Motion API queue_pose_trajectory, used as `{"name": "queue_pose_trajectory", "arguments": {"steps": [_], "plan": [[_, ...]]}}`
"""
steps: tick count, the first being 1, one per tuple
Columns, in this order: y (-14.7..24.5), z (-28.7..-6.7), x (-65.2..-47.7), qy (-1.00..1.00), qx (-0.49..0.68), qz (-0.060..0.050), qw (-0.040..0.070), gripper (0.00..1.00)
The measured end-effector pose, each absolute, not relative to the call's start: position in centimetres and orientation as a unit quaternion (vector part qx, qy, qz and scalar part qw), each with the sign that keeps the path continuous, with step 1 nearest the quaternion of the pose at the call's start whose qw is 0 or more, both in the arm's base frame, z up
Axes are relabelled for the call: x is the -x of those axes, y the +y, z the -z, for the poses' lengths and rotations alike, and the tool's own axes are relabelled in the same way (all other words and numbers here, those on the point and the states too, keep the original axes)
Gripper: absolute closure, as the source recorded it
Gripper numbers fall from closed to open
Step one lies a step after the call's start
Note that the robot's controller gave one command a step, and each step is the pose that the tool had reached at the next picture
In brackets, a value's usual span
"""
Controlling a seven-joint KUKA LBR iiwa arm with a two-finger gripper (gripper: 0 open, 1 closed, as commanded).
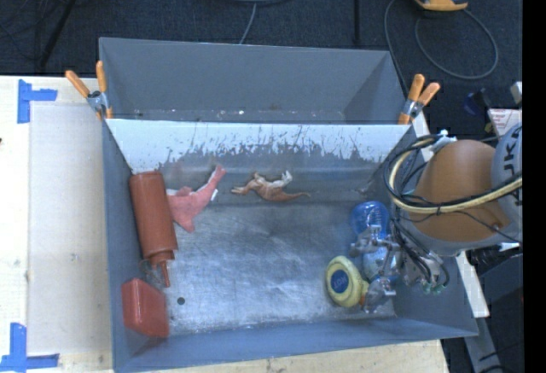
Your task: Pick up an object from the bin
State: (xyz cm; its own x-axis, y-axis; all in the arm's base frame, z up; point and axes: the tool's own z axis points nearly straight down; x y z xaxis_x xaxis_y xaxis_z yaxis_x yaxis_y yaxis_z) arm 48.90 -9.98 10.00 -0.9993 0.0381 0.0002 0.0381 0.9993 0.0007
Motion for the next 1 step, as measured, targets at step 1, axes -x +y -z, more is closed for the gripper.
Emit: {"name": "queue_pose_trajectory", "arguments": {"steps": [1], "plan": [[-9.72,-7.35,-48.47,-1.0,-0.008,0.0,0.001,0.0]]}}
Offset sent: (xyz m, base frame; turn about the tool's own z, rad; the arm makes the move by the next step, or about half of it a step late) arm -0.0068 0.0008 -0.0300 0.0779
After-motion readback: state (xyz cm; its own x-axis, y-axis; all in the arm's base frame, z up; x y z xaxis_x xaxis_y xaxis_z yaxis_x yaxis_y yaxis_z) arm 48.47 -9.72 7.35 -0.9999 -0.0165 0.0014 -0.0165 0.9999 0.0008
